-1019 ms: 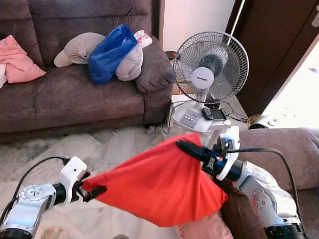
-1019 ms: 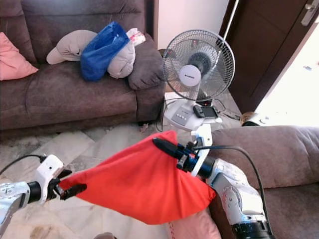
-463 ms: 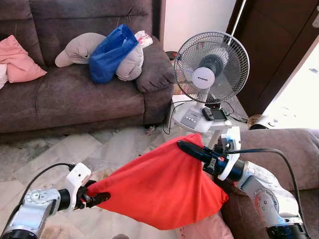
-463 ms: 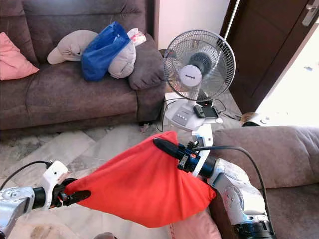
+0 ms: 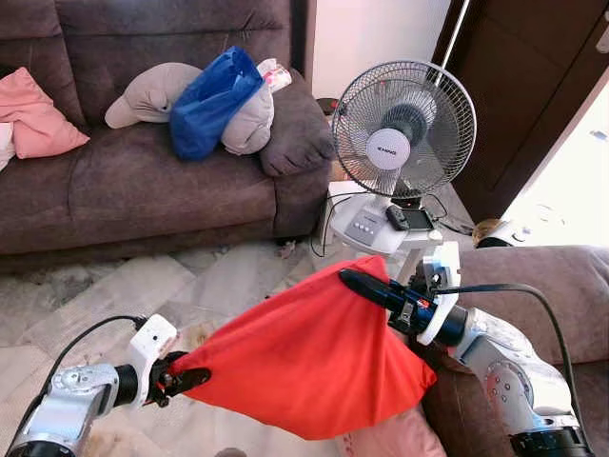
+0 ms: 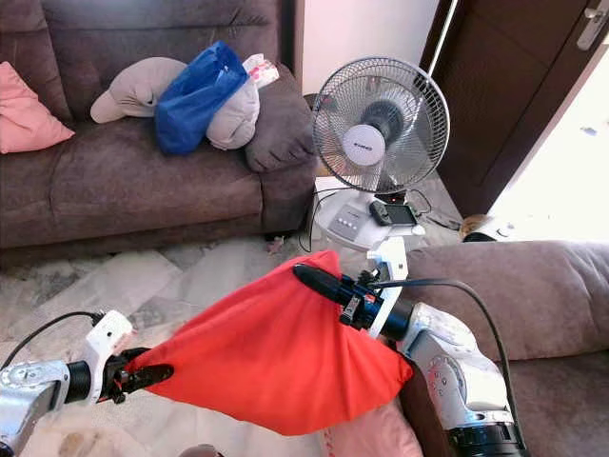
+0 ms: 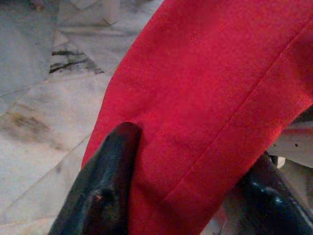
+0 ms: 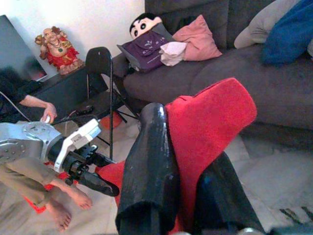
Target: Move the pillow to the sofa from floor
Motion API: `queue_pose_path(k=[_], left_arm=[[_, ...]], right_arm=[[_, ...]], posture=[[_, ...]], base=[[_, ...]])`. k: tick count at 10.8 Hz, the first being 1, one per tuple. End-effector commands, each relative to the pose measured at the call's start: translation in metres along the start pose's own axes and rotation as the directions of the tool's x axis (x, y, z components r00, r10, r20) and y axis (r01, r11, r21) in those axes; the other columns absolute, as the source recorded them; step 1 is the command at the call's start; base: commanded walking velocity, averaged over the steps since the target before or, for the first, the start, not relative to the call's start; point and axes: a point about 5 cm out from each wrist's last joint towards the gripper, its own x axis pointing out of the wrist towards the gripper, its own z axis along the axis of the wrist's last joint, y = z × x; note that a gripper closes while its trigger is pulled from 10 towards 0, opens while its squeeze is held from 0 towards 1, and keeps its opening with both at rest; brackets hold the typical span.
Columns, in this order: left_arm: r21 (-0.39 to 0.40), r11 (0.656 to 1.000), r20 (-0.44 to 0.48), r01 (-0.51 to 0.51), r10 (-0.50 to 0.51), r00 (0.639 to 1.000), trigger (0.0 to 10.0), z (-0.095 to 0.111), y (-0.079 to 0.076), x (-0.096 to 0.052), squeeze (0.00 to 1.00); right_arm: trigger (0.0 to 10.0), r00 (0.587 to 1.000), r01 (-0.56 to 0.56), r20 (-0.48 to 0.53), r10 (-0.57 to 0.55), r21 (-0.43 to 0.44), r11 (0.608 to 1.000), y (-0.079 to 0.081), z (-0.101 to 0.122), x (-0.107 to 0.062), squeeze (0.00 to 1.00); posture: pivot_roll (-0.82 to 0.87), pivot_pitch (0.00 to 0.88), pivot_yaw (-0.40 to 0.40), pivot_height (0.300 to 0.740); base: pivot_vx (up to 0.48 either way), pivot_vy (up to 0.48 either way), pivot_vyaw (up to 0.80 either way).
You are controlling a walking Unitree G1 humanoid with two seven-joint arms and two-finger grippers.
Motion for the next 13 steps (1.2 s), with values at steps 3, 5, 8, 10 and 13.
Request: queue_pose_path(k=[3,5,8,10,13], left_arm=[[0.0,0.999,0.049,-0.036,0.036,0.998,0.0,0.0,-0.007,0.001,0.0],[0.019,0.992,0.094,-0.122,0.12,0.988,0.0,0.006,-0.002,0.001,0.0],[0.023,0.903,0.257,-0.43,0.41,0.875,10.0,0.033,0.015,0.005,0.0],[-0.051,0.82,0.368,-0.57,0.546,0.753,10.0,0.051,0.017,0.008,0.0],[-0.138,0.722,0.438,-0.677,0.658,0.612,10.0,0.067,0.014,0.019,0.0]], right_arm=[[10.0,0.995,-0.053,0.081,0.061,-0.098,0.994,0.007,0.025,0.008,0.0],[10.0,0.996,0.027,0.083,-0.019,-0.099,0.995,-0.002,0.021,0.007,0.0],[10.0,0.896,0.443,0.018,-0.444,-0.099,0.891,-0.051,-0.003,-0.005,0.0],[10.0,0.766,0.637,0.017,-0.642,-0.147,0.756,-0.071,-0.016,-0.017,0.0],[10.0,0.639,0.757,0.004,-0.769,-0.18,0.628,-0.08,-0.042,-0.024,0.0]], posture=[[0.08,0.0,-0.08,0.74],[0.08,0.0,-0.076,0.74],[0.08,0.0,-0.073,0.74],[0.09,0.0,-0.07,0.74],[0.09,0.0,-0.064,0.74]], base=[[0.0,0.0,0.0],[0.0,0.0,0.0],[0.0,0.0,0.0],[0.0,0.0,0.0],[0.0,0.0,0.0]])
